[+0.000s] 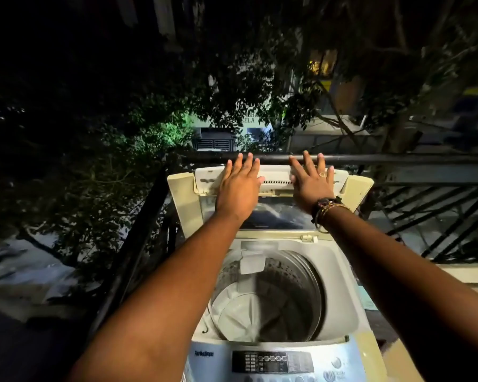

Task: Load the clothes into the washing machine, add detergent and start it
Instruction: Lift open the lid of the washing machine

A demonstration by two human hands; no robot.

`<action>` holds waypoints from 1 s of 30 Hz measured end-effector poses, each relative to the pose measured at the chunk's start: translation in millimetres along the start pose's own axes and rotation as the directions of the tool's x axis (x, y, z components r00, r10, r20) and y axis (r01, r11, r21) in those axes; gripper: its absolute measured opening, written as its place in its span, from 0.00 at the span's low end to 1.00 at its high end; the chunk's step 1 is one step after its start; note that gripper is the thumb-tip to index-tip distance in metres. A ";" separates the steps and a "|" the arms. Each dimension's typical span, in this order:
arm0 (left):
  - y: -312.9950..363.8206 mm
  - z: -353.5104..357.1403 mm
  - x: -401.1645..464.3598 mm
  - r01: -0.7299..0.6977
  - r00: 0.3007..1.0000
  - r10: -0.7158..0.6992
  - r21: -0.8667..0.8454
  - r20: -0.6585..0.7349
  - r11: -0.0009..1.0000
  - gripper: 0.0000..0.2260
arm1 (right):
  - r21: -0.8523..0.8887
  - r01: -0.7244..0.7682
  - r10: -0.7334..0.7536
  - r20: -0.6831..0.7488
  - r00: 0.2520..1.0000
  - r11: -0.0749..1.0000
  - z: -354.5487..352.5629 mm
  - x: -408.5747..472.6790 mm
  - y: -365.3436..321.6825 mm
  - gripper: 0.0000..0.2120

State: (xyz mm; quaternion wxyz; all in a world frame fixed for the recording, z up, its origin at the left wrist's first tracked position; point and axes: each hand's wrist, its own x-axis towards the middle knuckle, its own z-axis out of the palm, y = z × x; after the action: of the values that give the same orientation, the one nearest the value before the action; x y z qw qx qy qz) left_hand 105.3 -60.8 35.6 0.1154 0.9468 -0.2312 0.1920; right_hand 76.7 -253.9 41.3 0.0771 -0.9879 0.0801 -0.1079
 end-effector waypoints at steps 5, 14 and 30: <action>-4.6 21.3 9.6 0.024 0.999 -0.031 0.163 0.042 0.986 0.31 | -0.108 0.053 -0.045 0.077 0.996 0.993 5.1 31.8 2.3 0.32; -11.7 29.1 31.4 0.068 0.988 -0.087 0.151 0.125 0.986 0.35 | -0.160 0.114 -0.088 0.162 0.983 0.981 12.1 76.2 9.5 0.39; -19.5 18.8 46.3 0.034 0.949 -0.082 0.158 0.305 0.987 0.47 | -0.126 0.145 -0.114 0.226 0.968 0.981 9.7 97.4 11.7 0.43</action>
State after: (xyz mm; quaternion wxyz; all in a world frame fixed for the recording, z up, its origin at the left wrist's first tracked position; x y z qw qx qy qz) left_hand 158.4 -67.9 35.4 0.0116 0.9776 -0.2033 0.0541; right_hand 171.0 -281.0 49.6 0.0080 -0.9999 0.0140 0.0020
